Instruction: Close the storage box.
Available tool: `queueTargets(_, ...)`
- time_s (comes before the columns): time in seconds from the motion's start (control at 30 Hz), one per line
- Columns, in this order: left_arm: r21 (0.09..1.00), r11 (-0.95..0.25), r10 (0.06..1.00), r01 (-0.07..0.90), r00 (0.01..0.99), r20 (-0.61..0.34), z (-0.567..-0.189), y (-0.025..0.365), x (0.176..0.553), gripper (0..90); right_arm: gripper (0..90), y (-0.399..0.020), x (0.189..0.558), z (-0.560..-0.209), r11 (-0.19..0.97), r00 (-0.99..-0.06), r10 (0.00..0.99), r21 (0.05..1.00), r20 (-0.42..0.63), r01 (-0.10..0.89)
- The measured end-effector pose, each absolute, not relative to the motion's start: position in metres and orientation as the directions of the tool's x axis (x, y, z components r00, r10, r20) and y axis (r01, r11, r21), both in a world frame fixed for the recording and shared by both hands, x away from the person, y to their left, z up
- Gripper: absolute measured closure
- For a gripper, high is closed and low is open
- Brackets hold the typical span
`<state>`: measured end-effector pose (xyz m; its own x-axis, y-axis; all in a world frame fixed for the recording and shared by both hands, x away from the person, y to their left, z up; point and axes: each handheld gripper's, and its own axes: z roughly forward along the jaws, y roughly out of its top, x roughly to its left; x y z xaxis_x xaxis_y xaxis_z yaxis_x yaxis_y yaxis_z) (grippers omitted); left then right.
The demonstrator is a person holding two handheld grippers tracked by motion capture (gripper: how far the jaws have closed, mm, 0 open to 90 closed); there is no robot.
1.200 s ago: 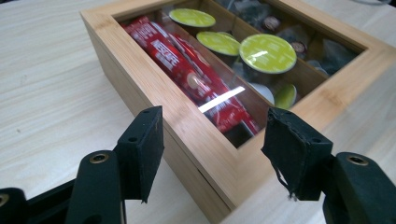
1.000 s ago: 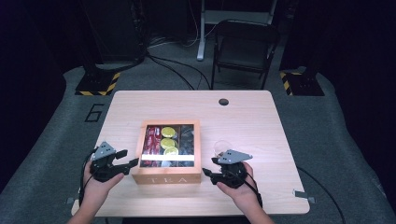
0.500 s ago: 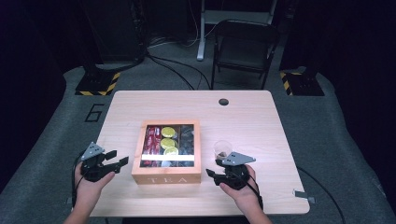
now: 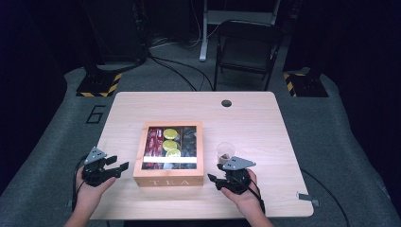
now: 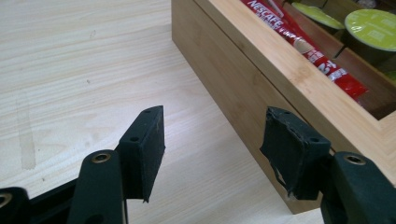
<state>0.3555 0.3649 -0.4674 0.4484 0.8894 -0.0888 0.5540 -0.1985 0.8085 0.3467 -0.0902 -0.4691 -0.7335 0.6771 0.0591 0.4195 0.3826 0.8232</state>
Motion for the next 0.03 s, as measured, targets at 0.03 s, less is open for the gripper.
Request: queueTargets(0.03, 0.808, -0.201, 0.886, 0.554, 0.455, -0.092, -0.4657, 0.3657, 0.3547, 39.1, 45.1, -0.0897, 0.3463, -0.469, 0.377, -0.731, 0.679, 0.826, 0.061, 0.419)
